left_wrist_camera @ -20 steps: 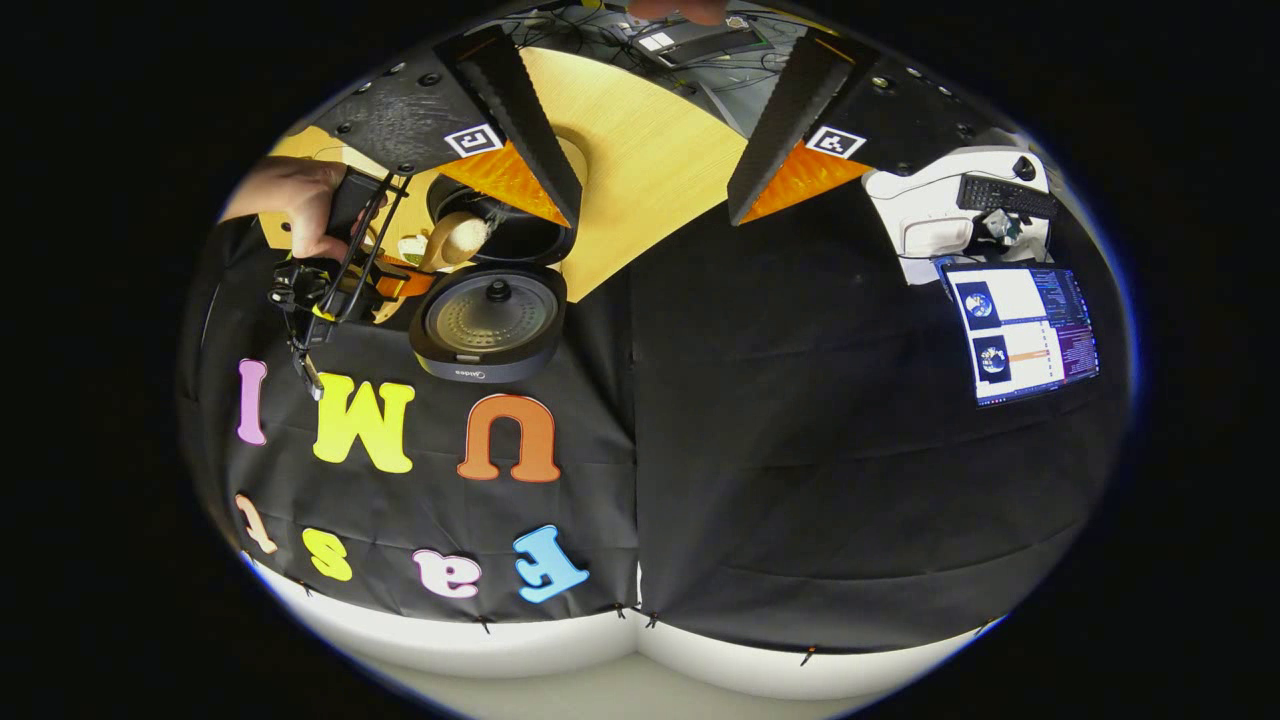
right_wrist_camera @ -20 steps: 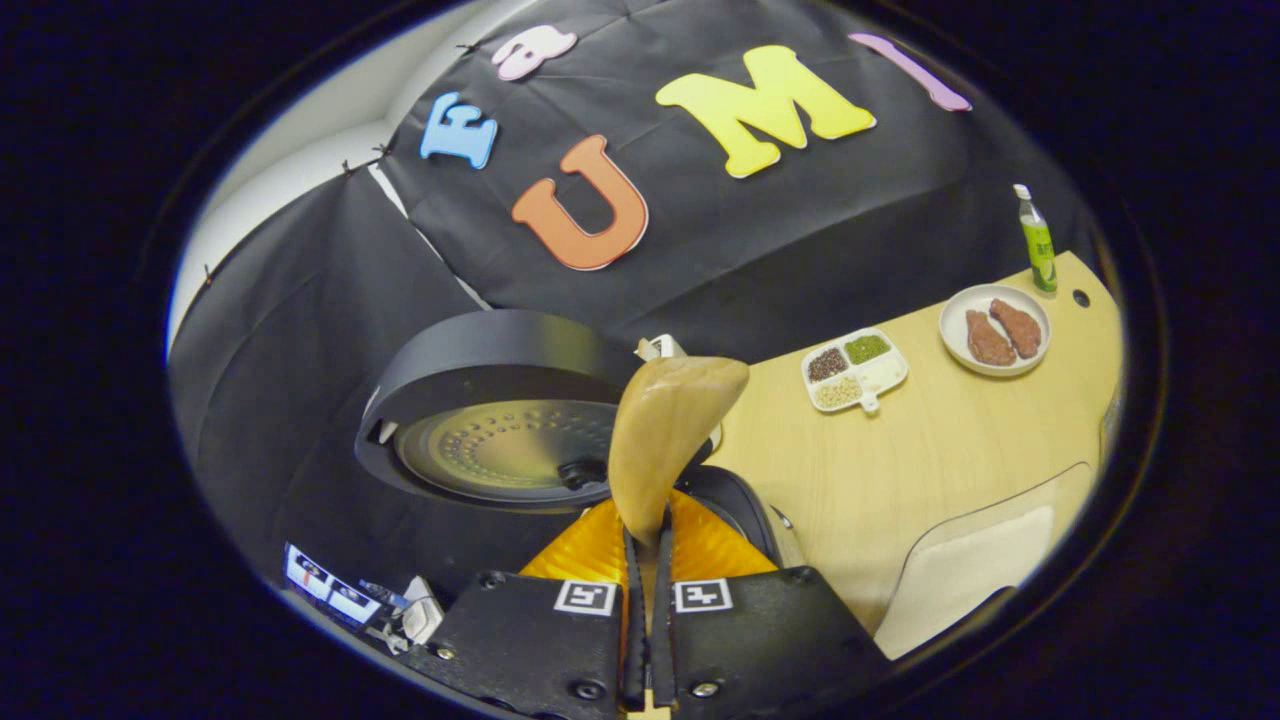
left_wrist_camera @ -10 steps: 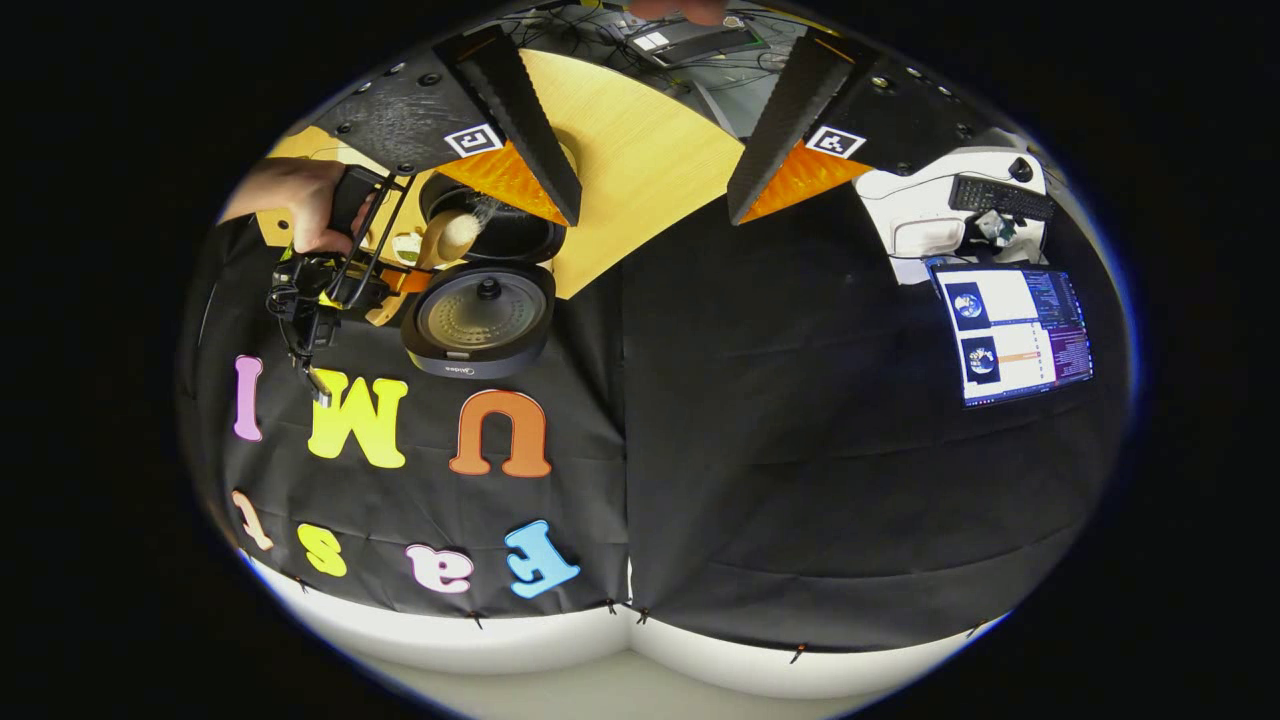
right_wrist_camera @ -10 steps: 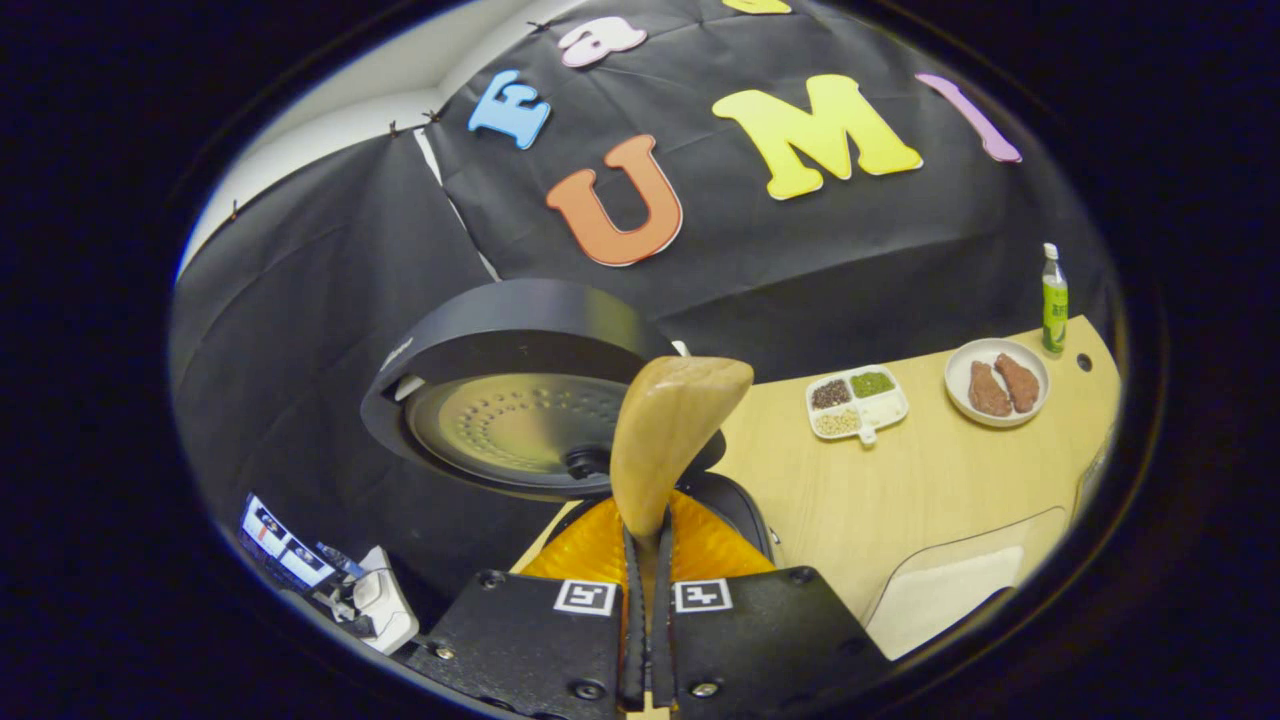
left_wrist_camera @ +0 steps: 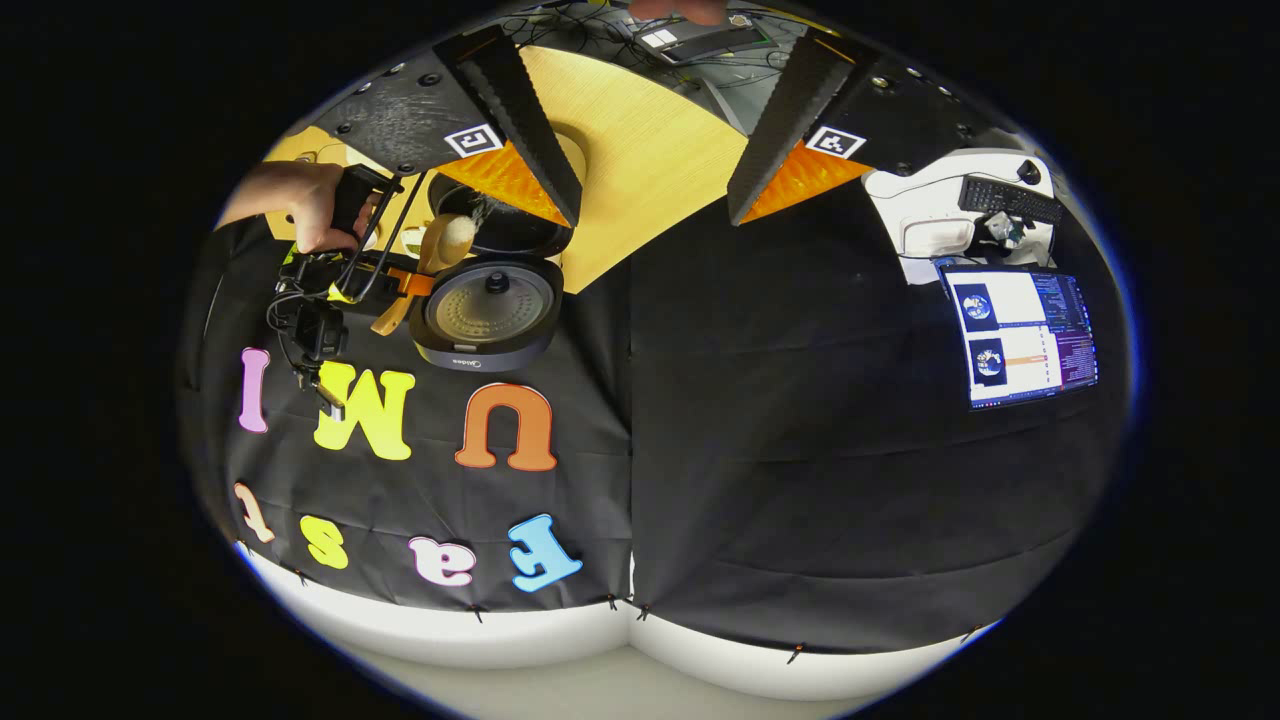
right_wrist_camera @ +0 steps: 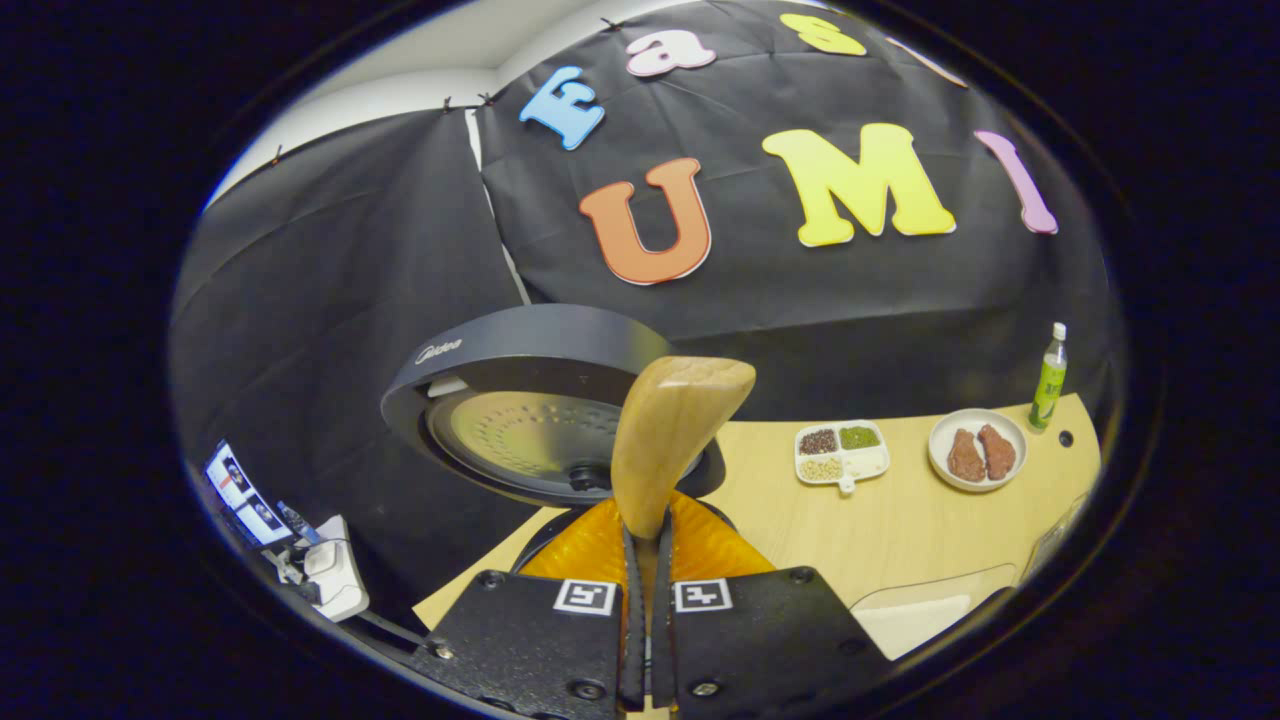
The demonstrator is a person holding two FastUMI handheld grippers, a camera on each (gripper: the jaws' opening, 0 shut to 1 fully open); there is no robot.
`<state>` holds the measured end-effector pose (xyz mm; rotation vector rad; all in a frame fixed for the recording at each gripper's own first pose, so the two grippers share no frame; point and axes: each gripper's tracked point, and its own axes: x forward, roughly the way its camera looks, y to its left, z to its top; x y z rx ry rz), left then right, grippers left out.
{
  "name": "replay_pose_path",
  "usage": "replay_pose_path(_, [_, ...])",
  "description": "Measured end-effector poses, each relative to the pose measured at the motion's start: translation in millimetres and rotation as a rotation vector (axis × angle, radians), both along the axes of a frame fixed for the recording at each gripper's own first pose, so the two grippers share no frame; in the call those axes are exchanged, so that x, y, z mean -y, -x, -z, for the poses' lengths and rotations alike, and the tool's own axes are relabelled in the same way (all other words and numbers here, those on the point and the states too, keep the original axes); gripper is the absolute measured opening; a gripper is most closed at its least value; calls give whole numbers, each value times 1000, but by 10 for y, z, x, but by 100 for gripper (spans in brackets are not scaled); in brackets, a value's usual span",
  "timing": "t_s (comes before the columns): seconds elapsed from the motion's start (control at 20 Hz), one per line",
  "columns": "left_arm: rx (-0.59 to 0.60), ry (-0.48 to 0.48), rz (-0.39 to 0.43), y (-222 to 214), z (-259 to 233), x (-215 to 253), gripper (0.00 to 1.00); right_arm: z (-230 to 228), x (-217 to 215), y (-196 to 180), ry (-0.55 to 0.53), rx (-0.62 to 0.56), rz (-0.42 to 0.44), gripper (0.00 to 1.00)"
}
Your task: Close the left gripper, press the button to open the rice cooker; take a wooden spoon from the chopstick holder with the right hand, scoop a spoonful of rice and pour it into the rice cooker, then put the wooden spoon back into the chopstick holder.
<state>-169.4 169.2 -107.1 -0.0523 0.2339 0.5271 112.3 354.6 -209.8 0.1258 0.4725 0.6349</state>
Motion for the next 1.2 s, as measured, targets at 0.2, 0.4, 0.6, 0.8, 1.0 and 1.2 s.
replay_pose_path(0.2, [6, 1, 6, 9, -16, 5, 95, -28, -38, 27, 54, 54, -34, 8])
replay_pose_path(0.4, [15, 11, 14, 9, -12, 2, 95, -129, -75, 49, 88, 111, -58, 8])
replay_pose_path(0.6, [25, 12, 26, -6, -23, -4, 95, -234, -159, 100, 175, 235, -116, 8])
replay_pose_path(0.8, [37, 28, 47, -41, -38, 22, 95, -296, -256, 239, 234, 330, -180, 8])
replay_pose_path(1.0, [40, 25, 63, -40, -56, 8, 95, -405, -320, 303, 294, 434, -227, 8])
replay_pose_path(1.2, [56, 28, 80, -77, -110, -3, 95, -478, -311, 351, 324, 497, -232, 8])
